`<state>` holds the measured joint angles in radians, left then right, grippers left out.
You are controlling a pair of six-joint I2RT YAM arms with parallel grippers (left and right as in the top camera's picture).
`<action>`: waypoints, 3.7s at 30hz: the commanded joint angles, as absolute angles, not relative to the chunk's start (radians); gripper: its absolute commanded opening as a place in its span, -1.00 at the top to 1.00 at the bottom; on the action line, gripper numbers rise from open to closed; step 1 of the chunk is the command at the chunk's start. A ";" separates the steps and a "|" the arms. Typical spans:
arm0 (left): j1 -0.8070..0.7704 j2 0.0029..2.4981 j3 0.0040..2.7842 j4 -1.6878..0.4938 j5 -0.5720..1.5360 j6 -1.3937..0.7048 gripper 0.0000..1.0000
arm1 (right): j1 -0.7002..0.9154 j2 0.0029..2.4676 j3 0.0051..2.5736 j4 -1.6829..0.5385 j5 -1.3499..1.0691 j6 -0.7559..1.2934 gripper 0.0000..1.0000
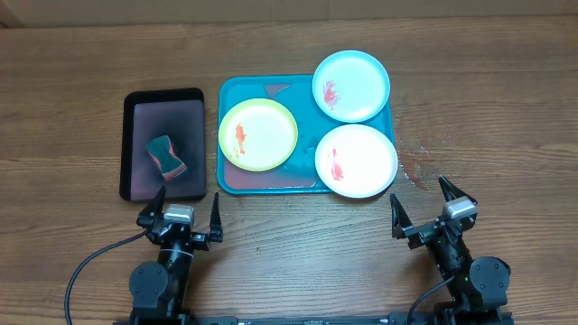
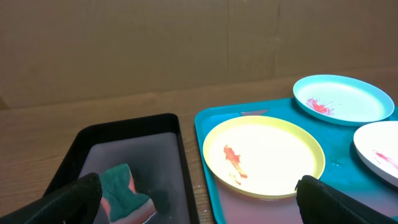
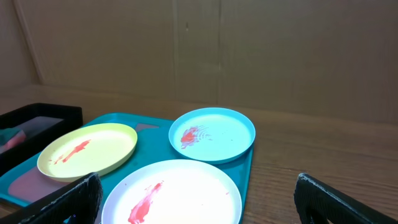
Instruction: Clean dirty plates on tray and stack at the side
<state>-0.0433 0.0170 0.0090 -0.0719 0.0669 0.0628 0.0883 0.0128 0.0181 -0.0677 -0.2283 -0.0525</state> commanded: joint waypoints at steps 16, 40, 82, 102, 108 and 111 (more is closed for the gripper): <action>-0.039 0.004 0.005 -0.074 0.060 0.083 -1.00 | 0.089 0.005 0.008 -0.061 -0.222 -0.060 -1.00; -0.039 0.004 0.005 -0.074 0.060 0.082 -1.00 | 0.089 0.005 0.008 -0.061 -0.222 -0.060 -1.00; -0.039 0.004 0.031 -0.049 0.106 -0.116 -0.99 | 0.089 0.005 0.013 0.004 -0.262 0.061 -1.00; -0.039 0.392 0.728 -0.428 -0.007 -0.136 -1.00 | 0.089 0.364 0.562 -0.178 -0.308 0.060 -1.00; -0.039 0.707 1.076 -0.686 -0.009 -0.135 -1.00 | 0.089 0.631 0.830 -0.352 -0.402 0.060 -1.00; -0.039 0.893 1.299 -0.868 -0.009 -0.135 -1.00 | 0.089 0.758 0.968 -0.451 -0.440 0.060 -1.00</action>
